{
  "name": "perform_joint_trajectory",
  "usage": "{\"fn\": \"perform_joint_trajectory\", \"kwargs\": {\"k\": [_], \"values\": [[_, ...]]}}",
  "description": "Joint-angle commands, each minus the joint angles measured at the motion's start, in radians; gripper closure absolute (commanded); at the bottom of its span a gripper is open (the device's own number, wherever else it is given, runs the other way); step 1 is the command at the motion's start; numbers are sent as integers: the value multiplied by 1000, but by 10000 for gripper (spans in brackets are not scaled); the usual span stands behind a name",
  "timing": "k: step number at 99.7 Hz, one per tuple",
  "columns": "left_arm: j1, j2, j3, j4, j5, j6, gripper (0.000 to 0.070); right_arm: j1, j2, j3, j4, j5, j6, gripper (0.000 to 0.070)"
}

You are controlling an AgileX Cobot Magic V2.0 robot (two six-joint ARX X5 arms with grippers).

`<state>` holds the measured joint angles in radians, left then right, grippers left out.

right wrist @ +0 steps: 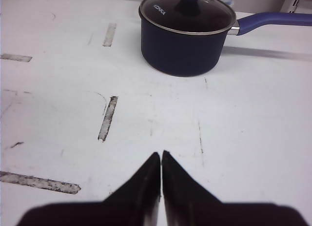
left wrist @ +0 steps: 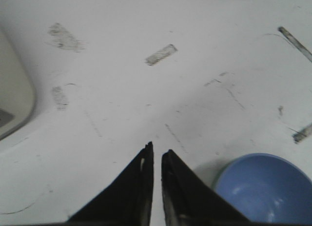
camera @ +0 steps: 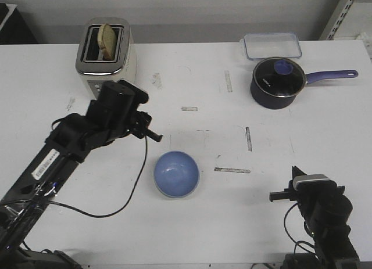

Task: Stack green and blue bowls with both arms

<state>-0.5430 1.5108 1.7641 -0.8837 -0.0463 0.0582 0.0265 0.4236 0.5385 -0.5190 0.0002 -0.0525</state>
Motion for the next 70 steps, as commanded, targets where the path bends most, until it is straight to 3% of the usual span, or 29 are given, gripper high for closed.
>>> {"fn": "perform_joint_trajectory", "kwargs": {"k": [1, 17, 35, 54, 70], "values": [[59, -30, 4, 13, -7, 5, 699, 3, 3, 5, 10, 0, 2, 700], [200, -165, -111, 107, -6, -16, 699, 3, 3, 5, 10, 0, 2, 700], [319, -405, -373, 267, -7, -18, 699, 3, 3, 5, 11, 1, 2, 700], [361, -733, -729, 493, -8, -18, 699, 3, 3, 5, 11, 1, 2, 700], [380, -993, -984, 599, -43, -25, 699, 3, 3, 5, 17, 0, 0, 700]]}}
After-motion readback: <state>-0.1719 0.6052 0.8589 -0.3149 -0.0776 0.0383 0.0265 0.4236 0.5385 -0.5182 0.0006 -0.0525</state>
